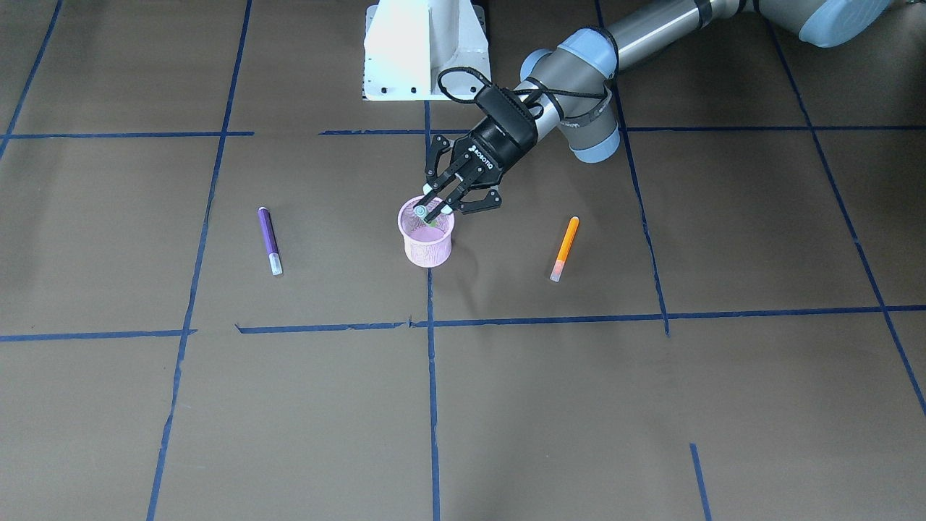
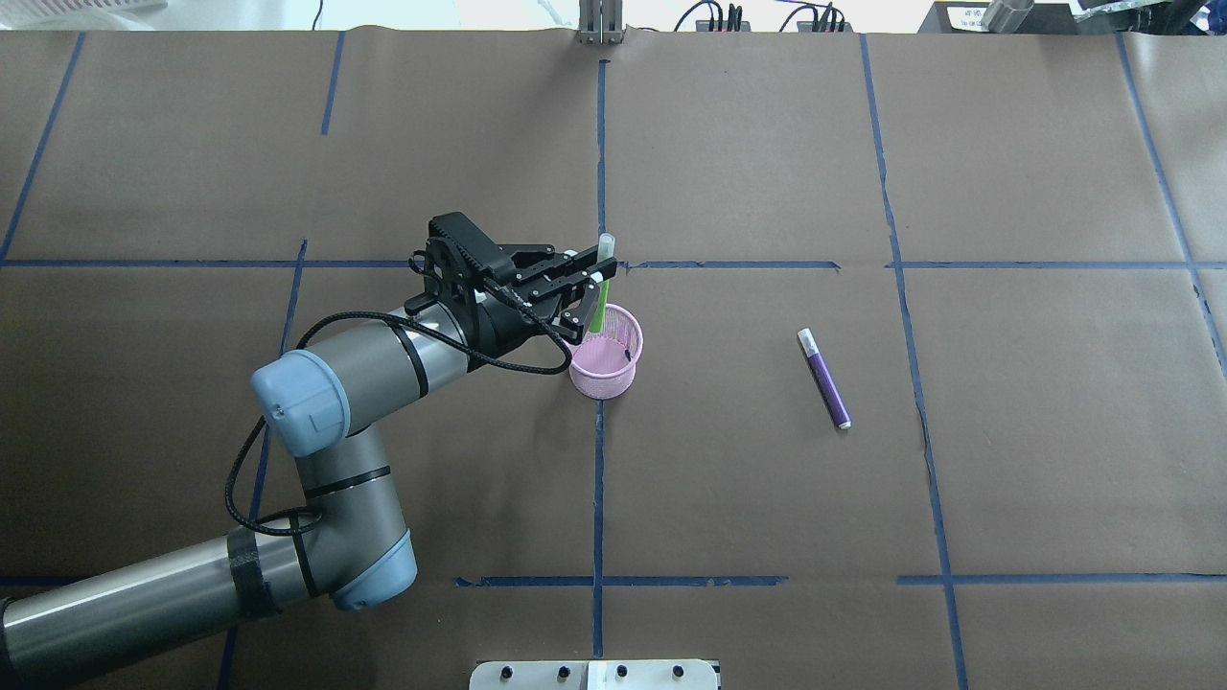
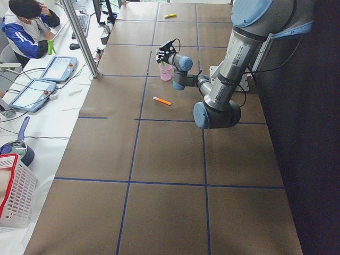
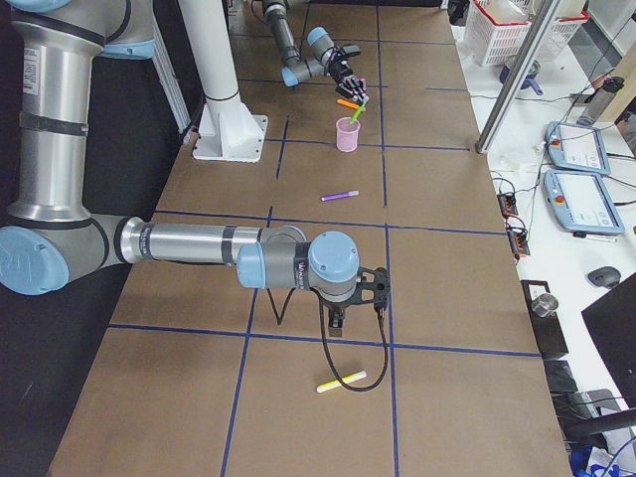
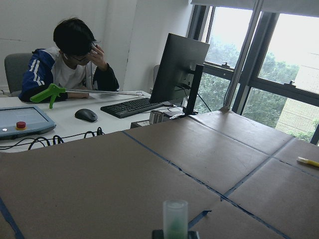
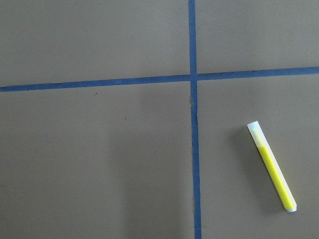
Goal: Collect pens into pen holder
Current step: 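Lower the green highlighter into the pink holder and open the left gripper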
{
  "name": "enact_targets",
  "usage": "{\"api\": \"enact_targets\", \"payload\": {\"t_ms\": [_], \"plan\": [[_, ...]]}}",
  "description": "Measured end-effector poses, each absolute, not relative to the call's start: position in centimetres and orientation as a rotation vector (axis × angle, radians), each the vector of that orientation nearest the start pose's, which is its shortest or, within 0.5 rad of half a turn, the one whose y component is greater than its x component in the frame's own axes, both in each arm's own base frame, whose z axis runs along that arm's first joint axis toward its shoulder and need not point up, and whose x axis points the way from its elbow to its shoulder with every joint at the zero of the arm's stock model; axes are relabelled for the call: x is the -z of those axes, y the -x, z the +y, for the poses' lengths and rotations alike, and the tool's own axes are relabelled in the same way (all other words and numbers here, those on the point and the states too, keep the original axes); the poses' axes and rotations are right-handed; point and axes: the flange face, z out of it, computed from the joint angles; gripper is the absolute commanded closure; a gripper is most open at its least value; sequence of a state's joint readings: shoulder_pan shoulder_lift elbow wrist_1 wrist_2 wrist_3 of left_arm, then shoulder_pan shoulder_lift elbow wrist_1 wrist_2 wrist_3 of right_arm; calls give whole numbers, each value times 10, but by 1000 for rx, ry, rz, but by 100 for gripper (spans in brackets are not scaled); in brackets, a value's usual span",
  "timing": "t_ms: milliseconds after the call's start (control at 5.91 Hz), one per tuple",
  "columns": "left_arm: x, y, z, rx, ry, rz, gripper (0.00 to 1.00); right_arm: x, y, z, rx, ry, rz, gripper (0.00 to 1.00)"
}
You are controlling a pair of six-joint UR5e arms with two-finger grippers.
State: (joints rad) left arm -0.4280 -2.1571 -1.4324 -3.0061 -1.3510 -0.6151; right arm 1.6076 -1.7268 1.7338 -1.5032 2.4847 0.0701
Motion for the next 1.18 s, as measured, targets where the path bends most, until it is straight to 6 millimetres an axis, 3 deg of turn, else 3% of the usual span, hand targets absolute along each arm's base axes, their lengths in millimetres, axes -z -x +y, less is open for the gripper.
{"api": "enact_targets", "payload": {"t_ms": [169, 338, 508, 677, 846, 1185], "plan": [[-227, -537, -405, -169, -1295, 1346, 100, -633, -70, -428, -66, -53, -914, 0], [-232, -543, -400, -171, -1286, 1339, 81, -634, -70, -428, -66, -53, -914, 0], [-235, -548, -395, -155, -1286, 1326, 38, -634, -70, -428, -67, -52, -915, 0], [-237, -552, -390, -143, -1288, 1314, 10, -634, -70, -428, -66, -52, -915, 0], [-238, -553, -389, -143, -1289, 1307, 1, -633, -70, -428, -66, -54, -917, 0], [-233, -549, -393, -138, -1299, 1304, 1, -632, -70, -428, -63, -56, -918, 0]]}}
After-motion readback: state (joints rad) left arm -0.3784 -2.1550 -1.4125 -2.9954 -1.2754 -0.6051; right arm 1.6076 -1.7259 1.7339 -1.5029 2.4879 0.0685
